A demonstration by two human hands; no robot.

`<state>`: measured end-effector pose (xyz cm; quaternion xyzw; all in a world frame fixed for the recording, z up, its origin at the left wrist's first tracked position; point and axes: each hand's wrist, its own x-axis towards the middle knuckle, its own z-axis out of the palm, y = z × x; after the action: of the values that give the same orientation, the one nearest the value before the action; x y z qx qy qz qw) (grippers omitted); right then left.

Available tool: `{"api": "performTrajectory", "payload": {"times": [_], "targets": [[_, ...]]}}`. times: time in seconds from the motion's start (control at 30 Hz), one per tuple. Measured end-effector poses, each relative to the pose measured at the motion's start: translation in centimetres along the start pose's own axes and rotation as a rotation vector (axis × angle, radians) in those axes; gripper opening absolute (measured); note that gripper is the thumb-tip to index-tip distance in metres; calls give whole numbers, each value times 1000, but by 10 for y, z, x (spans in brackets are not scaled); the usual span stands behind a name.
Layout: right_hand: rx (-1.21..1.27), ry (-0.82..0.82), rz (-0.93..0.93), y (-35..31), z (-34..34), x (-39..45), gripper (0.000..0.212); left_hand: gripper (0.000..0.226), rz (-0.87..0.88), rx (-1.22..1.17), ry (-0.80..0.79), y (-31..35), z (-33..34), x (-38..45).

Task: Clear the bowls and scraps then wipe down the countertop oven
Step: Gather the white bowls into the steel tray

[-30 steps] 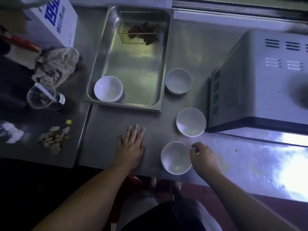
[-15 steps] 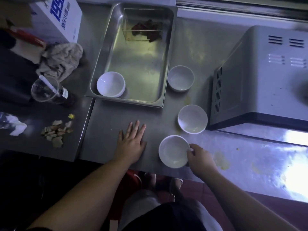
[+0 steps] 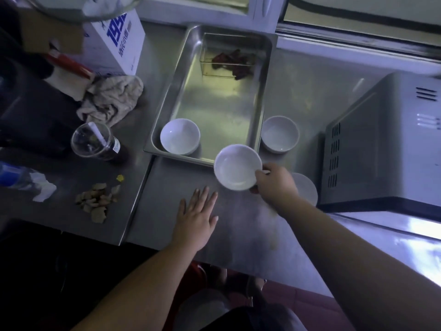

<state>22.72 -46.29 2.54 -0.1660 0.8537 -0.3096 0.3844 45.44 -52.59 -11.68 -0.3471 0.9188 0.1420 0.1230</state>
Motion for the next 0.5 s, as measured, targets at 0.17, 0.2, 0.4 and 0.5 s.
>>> {"api": "performTrajectory", "payload": {"times": [0.17, 0.2, 0.4, 0.5], "targets": [[65, 37, 39, -27, 18, 41, 23, 71, 2, 4, -4, -5, -5, 17], [59, 46, 42, -30, 21, 48, 26, 71, 1, 3, -4, -4, -4, 19], [5, 63, 75, -46, 38, 80, 39, 73, -9, -39, 13, -4, 5, 19], [-83, 60, 95, -53, 44, 87, 35, 73, -12, -55, -8, -6, 7, 20]]}}
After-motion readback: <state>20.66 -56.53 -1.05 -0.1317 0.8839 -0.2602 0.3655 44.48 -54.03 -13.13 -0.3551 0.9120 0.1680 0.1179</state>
